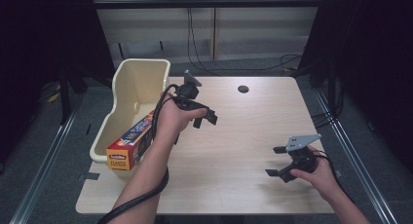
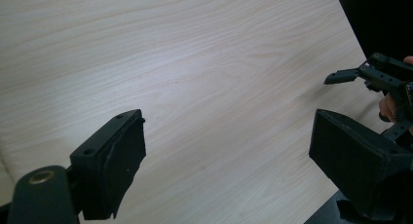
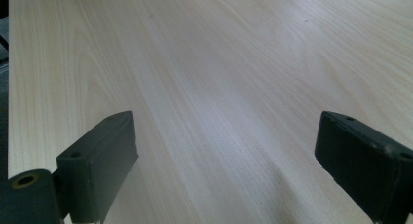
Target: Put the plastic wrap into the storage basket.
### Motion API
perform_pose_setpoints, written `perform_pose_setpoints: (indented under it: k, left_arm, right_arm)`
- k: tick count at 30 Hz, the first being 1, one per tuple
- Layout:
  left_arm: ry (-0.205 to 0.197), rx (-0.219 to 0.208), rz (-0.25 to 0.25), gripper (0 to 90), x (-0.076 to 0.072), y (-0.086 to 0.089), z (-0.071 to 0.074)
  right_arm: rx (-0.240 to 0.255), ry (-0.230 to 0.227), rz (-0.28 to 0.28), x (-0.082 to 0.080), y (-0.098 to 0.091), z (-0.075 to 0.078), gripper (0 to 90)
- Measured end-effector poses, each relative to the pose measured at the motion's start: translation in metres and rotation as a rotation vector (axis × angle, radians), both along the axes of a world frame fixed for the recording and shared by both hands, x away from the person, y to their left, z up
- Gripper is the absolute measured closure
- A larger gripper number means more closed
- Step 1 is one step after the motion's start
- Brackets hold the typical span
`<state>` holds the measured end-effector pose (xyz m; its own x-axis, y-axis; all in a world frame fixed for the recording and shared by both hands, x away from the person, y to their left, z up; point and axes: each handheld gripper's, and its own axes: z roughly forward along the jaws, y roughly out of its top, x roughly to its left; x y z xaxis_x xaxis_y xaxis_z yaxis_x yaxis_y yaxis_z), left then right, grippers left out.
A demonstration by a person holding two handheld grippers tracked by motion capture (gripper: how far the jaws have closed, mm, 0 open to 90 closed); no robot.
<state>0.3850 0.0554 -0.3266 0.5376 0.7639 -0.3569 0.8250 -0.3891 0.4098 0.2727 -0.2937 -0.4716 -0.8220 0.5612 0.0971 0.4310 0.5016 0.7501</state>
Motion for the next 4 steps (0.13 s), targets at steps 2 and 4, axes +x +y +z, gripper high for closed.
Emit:
perform_pose_setpoints:
  k: [2,4]
  left_arm:
    - [0.004,-0.008,0.001,12.5,-0.0016,-0.0023,-0.0039]
    - [-0.002,-0.006,-0.017,11.9,-0.0018,-0.0032,-0.0078]
  right_arm:
    - [-0.001,0.002,-0.002,0.0,0.0,-0.0001,7.4]
    - [-0.004,-0.002,-0.004,0.0004,0.0001,-0.0004,7.3]
